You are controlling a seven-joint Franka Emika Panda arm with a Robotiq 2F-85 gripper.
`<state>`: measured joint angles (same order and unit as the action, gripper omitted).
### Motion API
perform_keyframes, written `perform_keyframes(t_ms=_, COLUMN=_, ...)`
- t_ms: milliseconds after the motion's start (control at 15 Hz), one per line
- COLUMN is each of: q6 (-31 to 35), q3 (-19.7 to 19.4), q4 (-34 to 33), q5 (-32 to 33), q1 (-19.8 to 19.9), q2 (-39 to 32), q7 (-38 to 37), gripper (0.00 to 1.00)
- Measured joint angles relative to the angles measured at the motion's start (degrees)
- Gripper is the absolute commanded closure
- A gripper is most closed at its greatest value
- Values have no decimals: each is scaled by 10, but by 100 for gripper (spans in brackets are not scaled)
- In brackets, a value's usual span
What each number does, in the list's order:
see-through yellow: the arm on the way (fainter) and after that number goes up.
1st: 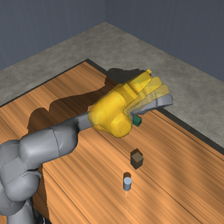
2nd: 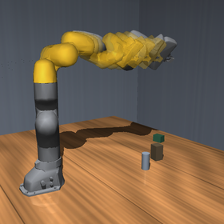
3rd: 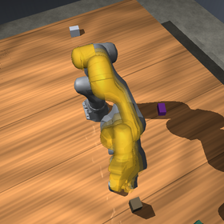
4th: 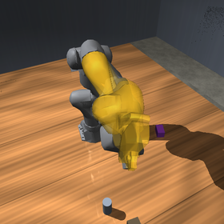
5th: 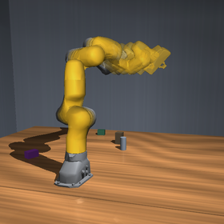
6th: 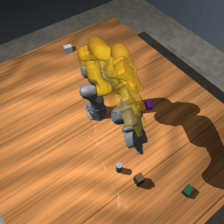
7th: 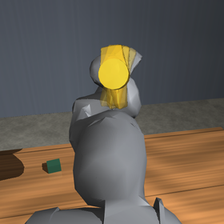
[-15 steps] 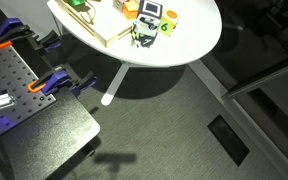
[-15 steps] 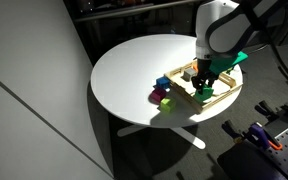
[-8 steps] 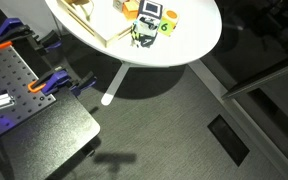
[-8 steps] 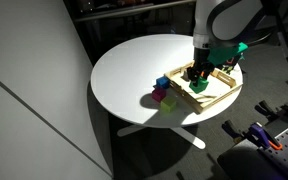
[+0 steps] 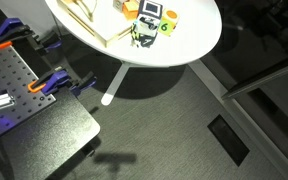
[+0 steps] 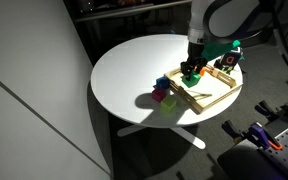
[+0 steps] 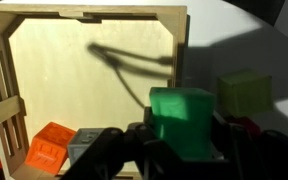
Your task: Put the green block on the table
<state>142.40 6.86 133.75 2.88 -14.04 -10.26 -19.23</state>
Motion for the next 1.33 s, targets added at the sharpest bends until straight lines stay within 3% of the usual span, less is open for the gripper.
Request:
perform_keyframes(t_ms=600, q6=17, q3=28, q4=-39, q5=-2, q1=-2, q2=-66, q7=31, gripper=68)
perform_keyframes(t_ms=667, q6=17, q3=31, q4=-43, q5=-4, q1=-2, q2=-72, q7=37, gripper=21)
perform_keyframes(t_ms=800, q6=16, q3=37, q4=-47, q5=-4, q1=-4, q2=-82, q7=41, gripper=21)
perform_keyframes(t_ms=1000, q6=14, q3=38, q4=-48, q5=-4, q1=-11, q2=-86, q7=41, gripper=0)
perform_keyframes(t_ms=1333, q6=14, q3=30, q4=-51, q5=-4, q1=-14, q2=-89, q7=37, gripper=0)
